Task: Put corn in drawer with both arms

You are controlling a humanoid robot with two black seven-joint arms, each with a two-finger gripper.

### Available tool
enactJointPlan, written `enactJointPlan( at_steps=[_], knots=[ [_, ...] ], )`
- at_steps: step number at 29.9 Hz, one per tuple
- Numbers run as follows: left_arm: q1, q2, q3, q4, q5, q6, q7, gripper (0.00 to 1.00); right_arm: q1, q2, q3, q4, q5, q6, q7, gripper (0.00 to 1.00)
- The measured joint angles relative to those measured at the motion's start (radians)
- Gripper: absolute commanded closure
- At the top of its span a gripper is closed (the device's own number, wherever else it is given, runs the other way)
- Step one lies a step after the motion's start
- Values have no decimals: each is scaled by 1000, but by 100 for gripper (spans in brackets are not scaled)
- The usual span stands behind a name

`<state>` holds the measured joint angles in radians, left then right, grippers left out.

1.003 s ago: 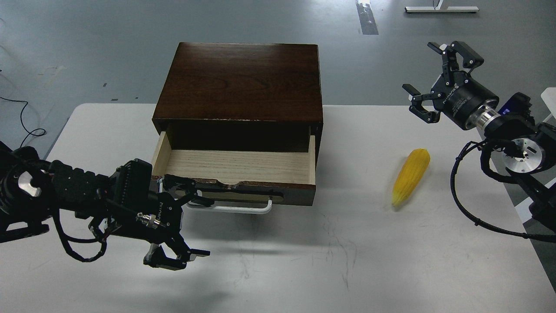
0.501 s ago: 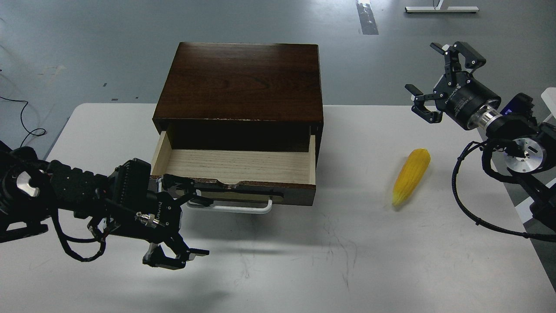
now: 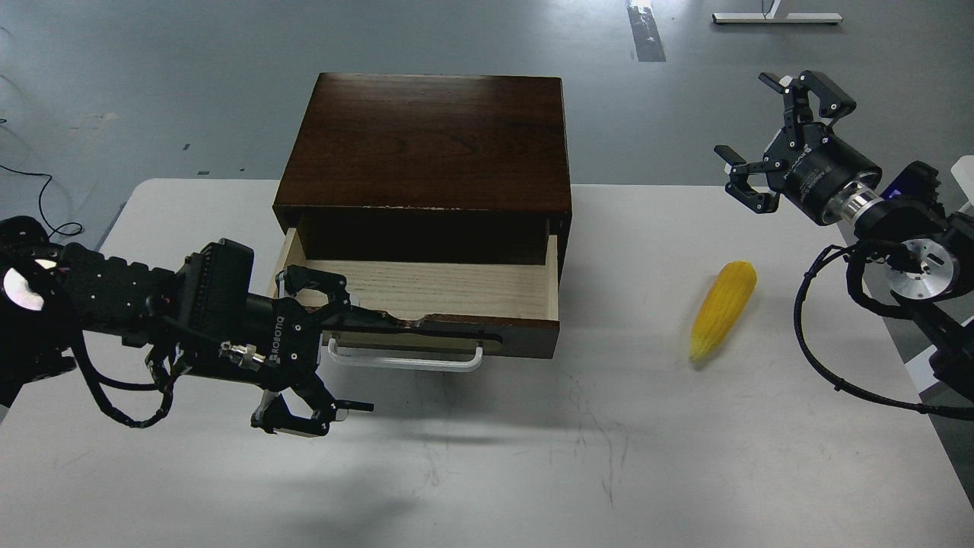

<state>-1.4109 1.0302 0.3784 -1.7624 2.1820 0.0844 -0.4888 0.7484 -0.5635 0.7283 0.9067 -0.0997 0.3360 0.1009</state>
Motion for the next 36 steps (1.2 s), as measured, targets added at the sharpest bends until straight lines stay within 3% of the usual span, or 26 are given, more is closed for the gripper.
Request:
enactJointPlan(
  at_steps=[15,21,27,31,36],
  knots=[
    [-96,85,-63,2,-38,37,0,2,9,3,-1,-19,0,4,-1,0],
    [-133,89,-190,47,-501,23,0,2,9,3,-2,-19,0,7,-1,0],
    [-132,42,-263,167,-988,22,1,2,9,4,-3,-13,0,7,1,0],
    [-117,-25,-267,291,-1378,15,1,2,9,5,-2,-9,0,12,3,0],
    [-17,-189,-271,542,-1777,-5,0,2,25,28,2,-4,1,17,37,0]
  ],
)
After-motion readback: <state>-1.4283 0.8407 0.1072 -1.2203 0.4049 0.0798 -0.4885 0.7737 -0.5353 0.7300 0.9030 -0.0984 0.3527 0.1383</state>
